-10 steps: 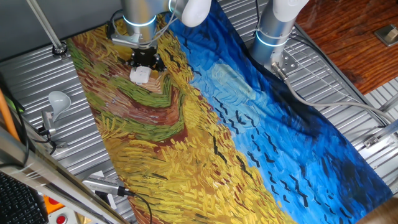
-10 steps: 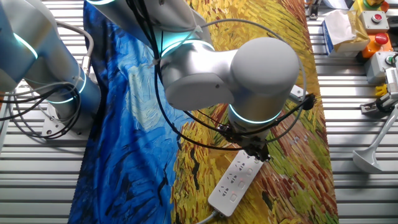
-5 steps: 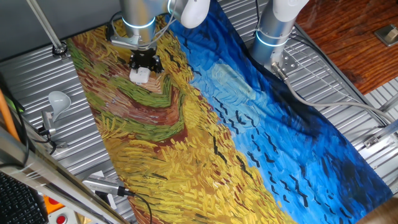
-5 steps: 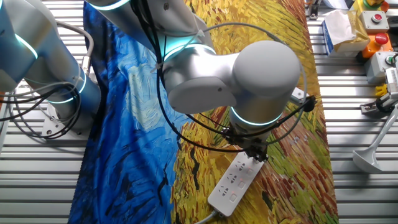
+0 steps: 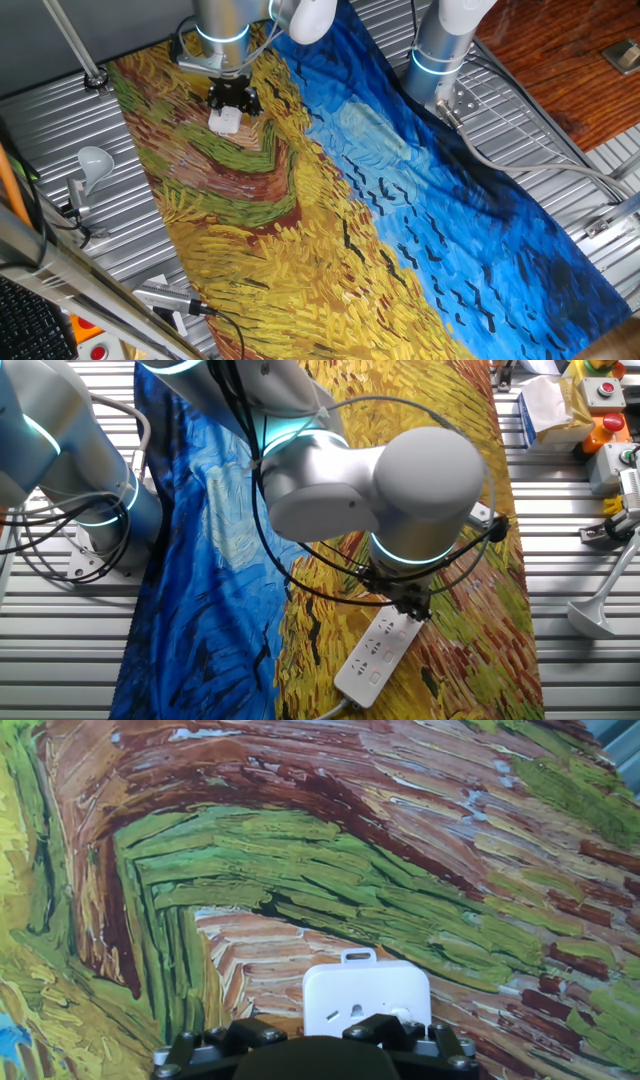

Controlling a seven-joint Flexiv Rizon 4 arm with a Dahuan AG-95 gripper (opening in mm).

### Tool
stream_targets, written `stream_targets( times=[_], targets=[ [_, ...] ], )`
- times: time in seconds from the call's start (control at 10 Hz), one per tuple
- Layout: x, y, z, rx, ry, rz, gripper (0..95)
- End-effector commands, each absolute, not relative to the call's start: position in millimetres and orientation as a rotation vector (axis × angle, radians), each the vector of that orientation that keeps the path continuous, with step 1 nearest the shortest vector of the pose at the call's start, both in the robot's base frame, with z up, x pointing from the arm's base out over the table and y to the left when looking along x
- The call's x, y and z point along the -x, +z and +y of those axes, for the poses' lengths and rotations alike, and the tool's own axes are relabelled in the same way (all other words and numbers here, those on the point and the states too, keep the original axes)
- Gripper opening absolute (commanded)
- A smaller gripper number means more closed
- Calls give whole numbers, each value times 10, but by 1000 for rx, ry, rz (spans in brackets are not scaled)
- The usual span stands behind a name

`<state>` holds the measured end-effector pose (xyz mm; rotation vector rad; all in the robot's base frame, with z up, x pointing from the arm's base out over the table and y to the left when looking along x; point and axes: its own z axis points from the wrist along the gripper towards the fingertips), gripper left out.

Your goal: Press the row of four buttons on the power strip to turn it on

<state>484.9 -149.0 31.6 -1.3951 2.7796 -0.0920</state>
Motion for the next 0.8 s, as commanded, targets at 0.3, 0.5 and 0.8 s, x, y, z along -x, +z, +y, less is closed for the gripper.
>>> stream_targets(
  times=[0.3, 0.5, 0.8],
  targets=[
    [-4880, 310, -1494, 1397, -88, 2780, 760],
    [-4886, 294, -1502, 1399, -90, 2779, 760],
    [-4892, 274, -1511, 1402, -89, 2775, 760]
  ],
)
